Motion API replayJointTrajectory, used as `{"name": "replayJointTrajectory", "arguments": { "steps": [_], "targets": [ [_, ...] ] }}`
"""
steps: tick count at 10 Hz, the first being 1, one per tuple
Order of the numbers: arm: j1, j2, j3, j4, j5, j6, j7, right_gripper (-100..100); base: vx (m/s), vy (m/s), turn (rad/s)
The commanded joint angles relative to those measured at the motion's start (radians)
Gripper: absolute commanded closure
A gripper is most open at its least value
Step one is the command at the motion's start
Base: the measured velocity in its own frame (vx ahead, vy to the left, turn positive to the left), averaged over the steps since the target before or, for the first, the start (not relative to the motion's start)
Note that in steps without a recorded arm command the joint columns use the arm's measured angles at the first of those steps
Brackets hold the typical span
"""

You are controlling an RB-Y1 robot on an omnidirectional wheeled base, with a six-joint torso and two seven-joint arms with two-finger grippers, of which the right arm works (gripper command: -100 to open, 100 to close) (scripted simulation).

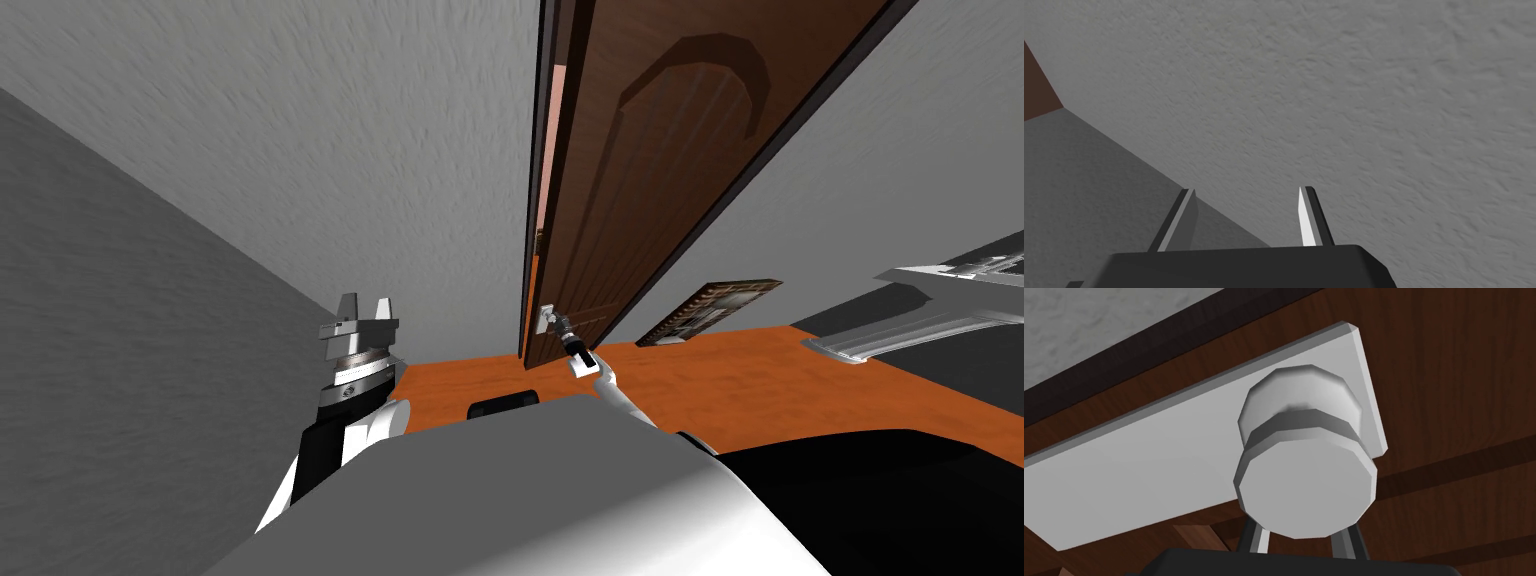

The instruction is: Pull the door open

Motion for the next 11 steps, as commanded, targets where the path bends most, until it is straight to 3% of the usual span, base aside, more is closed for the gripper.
{"name": "replayJointTrajectory", "arguments": {
  "steps": [1,8,9,11],
  "targets": [
    [-0.014,0.012,0.021,-0.003,-0.012,-0.009,-0.039,100,-0.051,-0.034,0.049],
    [-0.032,0.005,0.052,0.004,-0.106,0.006,-0.204,100,-0.043,-0.024,0.040],
    [-0.032,0.005,0.052,0.004,-0.106,0.006,-0.204,100,-0.030,-0.030,0.038],
    [-0.040,0.001,0.067,0.007,-0.150,0.014,-0.270,100,-0.048,-0.033,0.067]
  ]
}}
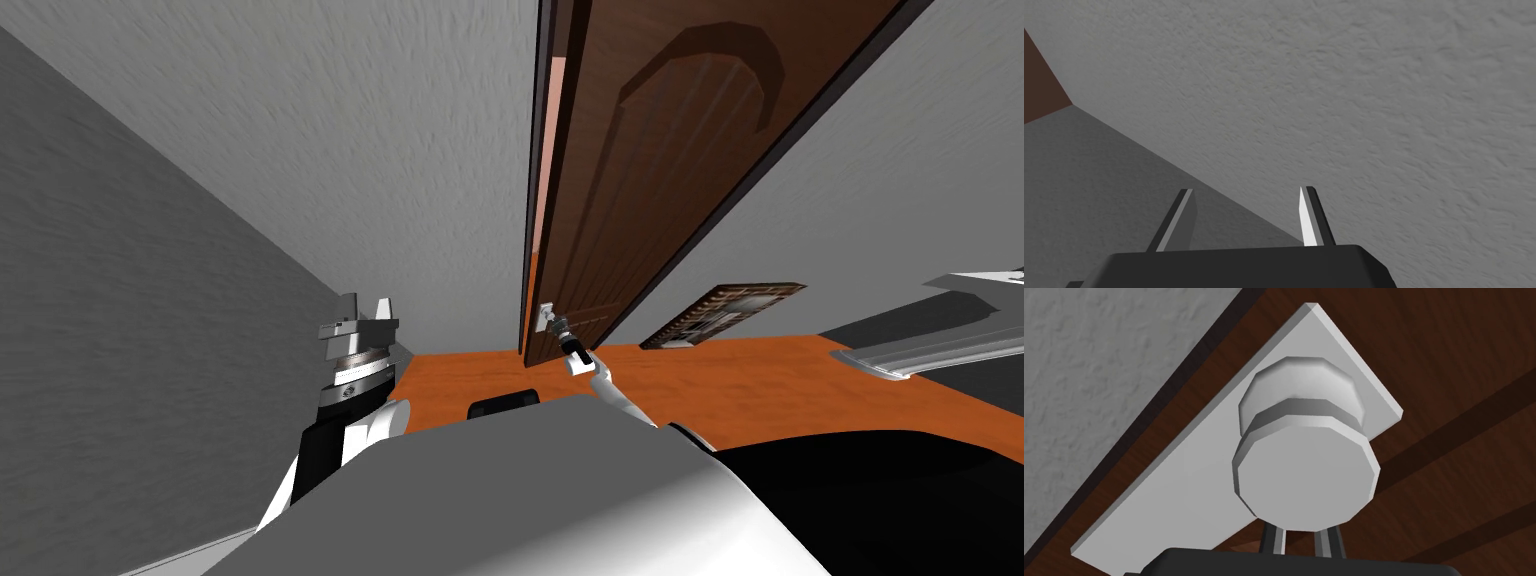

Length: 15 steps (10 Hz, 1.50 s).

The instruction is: Pull the door open

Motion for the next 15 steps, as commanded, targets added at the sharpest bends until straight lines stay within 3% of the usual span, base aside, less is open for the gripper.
{"name": "replayJointTrajectory", "arguments": {
  "steps": [1,2,3,8,12,13,15],
  "targets": [
    [-0.004,0.007,0.016,-0.027,-0.011,-0.005,-0.037,100,-0.055,-0.033,0.031],
    [-0.008,0.006,0.023,-0.026,-0.031,-0.002,-0.076,100,-0.053,-0.022,0.044],
    [0.015,-0.001,0.020,-0.023,-0.043,0.011,-0.084,-100,-0.052,-0.030,0.016],
    [0.043,-0.003,0.037,-0.064,-0.090,0.014,-0.162,-100,-0.052,-0.006,0.017],
    [0.043,-0.003,0.037,-0.064,-0.090,0.014,-0.162,-100,-0.010,-0.002,0.007],
    [0.054,-0.004,0.044,-0.081,-0.110,0.016,-0.197,-100,-0.027,-0.015,0.017],
    [0.054,-0.004,0.044,-0.081,-0.110,0.016,-0.197,-100,-0.028,-0.012,0.012]
  ]
}}
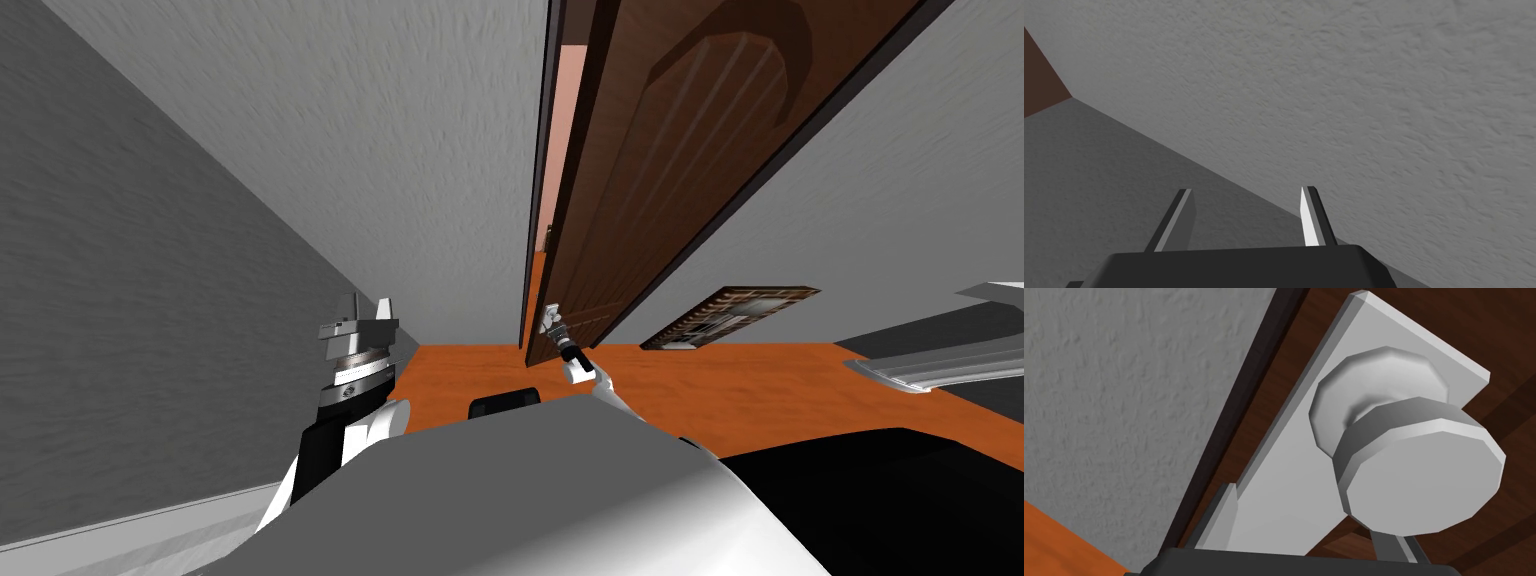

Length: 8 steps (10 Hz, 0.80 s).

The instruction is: Pull the door open

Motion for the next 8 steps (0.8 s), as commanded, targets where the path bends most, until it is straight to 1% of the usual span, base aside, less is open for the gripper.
{"name": "replayJointTrajectory", "arguments": {
  "steps": [1,2,3,5,6,8],
  "targets": [
    [-0.021,-0.007,-0.008,-0.006,0.000,-0.028,-0.003,-100,-0.012,0.004,-0.012],
    [-0.009,-0.008,-0.001,-0.024,-0.021,-0.026,-0.041,-100,-0.034,-0.008,0.029],
    [-0.009,-0.008,-0.001,-0.024,-0.021,-0.026,-0.041,-100,-0.038,-0.016,0.016],
    [0.017,-0.010,0.014,-0.062,-0.064,-0.022,-0.110,-100,-0.073,-0.038,0.023],
    [0.017,-0.010,0.014,-0.062,-0.064,-0.022,-0.118,-100,-0.067,-0.021,0.019],
    [0.041,-0.012,0.028,-0.098,-0.107,-0.018,-0.184,-100,-0.070,-0.036,0.015]
  ]
}}
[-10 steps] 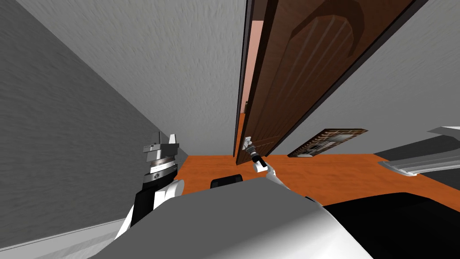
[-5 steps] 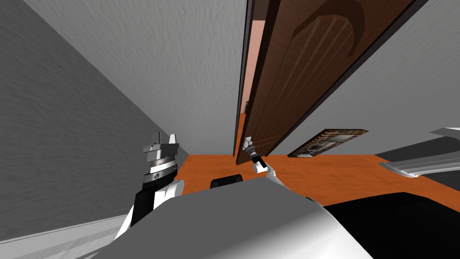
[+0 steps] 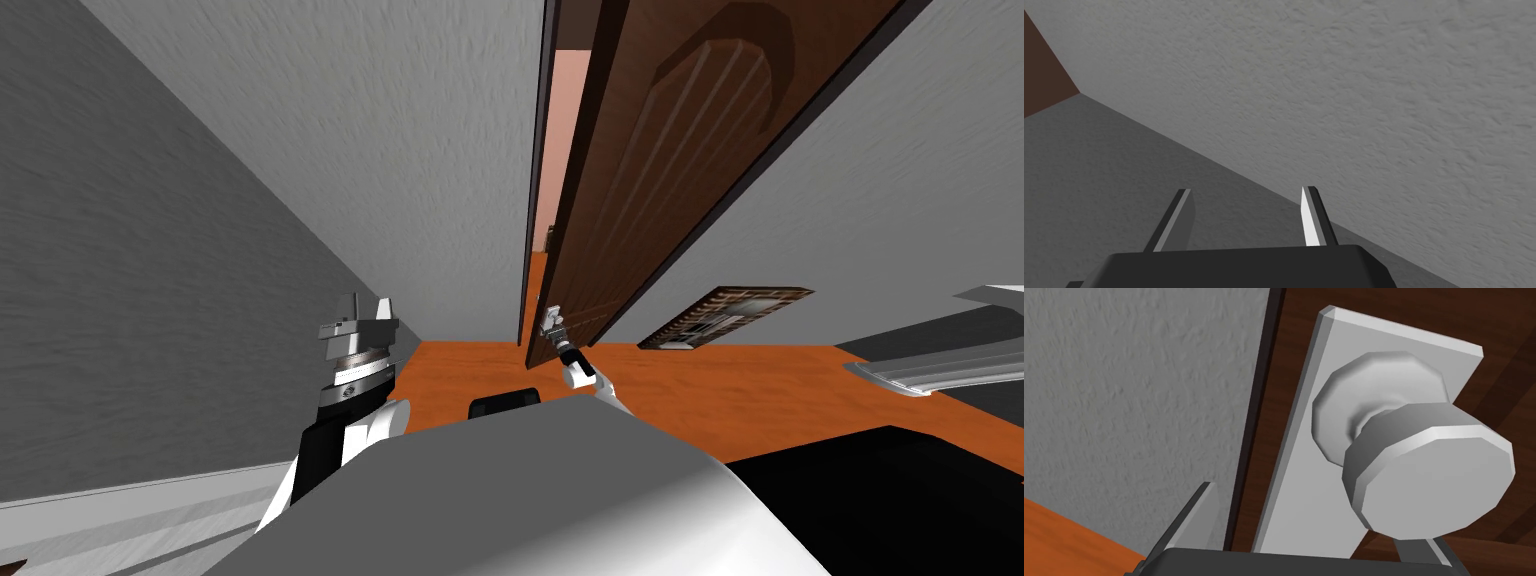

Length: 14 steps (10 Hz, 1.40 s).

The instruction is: Pull the door open

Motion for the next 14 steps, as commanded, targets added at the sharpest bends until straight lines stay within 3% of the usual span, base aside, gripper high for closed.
{"name": "replayJointTrajectory", "arguments": {
  "steps": [1,2,4,7,10,11,13,14],
  "targets": [
    [-0.007,-0.005,-0.010,-0.028,-0.011,-0.020,-0.026,-100,-0.061,-0.037,0.008],
    [-0.007,-0.005,-0.010,-0.028,-0.011,-0.020,-0.026,-100,-0.024,-0.011,-0.010],
    [0.014,-0.007,0.003,-0.060,-0.048,-0.016,-0.090,-100,-0.044,-0.028,0.009],
    [0.030,-0.008,0.012,-0.084,-0.076,-0.012,-0.136,-100,-0.049,-0.030,0.012],
    [0.030,-0.008,0.012,-0.084,-0.076,-0.012,-0.136,-100,-0.021,-0.012,0.000],
    [0.048,-0.005,0.022,-0.073,-0.079,0.011,-0.139,-100,0.009,-0.003,0.005],
    [0.051,-0.055,0.006,-0.104,-0.099,0.062,-0.177,-100,0.010,0.016,0.002],
    [0.052,-0.066,0.002,-0.112,-0.103,0.073,-0.185,-100,0.006,0.022,-0.012]
  ]
}}
